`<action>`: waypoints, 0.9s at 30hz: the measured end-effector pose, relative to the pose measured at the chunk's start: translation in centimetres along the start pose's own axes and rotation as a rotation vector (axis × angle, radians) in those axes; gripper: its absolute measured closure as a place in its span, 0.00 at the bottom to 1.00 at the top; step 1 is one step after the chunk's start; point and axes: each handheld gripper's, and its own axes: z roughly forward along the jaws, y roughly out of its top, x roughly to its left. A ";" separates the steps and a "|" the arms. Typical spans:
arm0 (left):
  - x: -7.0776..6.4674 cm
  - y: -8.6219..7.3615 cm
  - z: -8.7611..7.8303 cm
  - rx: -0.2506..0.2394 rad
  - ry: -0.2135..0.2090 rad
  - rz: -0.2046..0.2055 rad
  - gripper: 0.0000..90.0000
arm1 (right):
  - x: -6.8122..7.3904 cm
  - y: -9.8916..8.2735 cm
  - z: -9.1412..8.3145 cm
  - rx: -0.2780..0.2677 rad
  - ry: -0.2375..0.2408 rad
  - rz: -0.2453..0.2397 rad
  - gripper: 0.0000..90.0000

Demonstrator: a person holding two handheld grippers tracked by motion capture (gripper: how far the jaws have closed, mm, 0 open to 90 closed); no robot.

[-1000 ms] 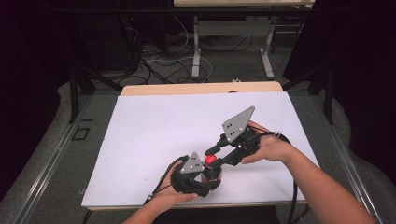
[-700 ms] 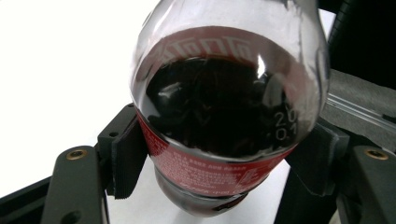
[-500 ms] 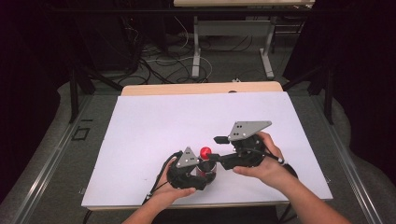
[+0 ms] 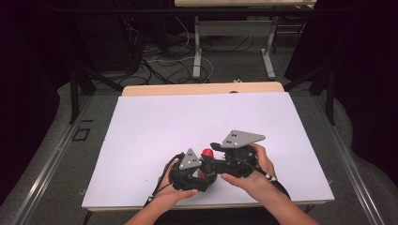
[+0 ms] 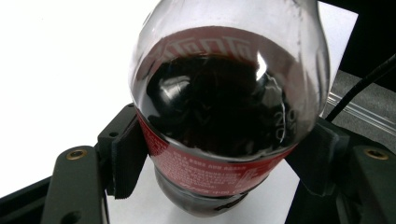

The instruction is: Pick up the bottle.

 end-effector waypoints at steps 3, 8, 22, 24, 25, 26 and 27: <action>0.1 0.1 -0.1 0.016 -0.005 0.007 0.33 | 0.1 -0.2 0.3 0.010 -0.015 0.012 0.66; 0.1 -0.1 0.1 0.005 0.003 0.003 0.33 | 0.4 -0.2 0.3 0.024 -0.029 0.015 0.67; 0.3 0.0 0.0 0.007 -0.027 0.005 0.33 | -2.4 0.8 0.7 0.086 0.180 -0.078 0.68; 0.4 0.1 -0.2 0.021 -0.032 0.014 0.33 | -2.7 0.9 0.9 0.076 0.220 -0.122 0.68; 0.3 0.1 -0.2 0.007 -0.025 0.002 0.33 | -3.3 1.3 1.1 0.073 0.288 -0.178 0.68; 0.2 0.2 -0.3 -0.007 -0.019 0.021 0.33 | -3.6 1.5 1.2 0.076 0.330 -0.210 0.68; 0.1 0.2 -0.4 -0.004 -0.036 0.008 0.33 | -4.0 1.7 1.3 0.079 0.376 -0.245 0.68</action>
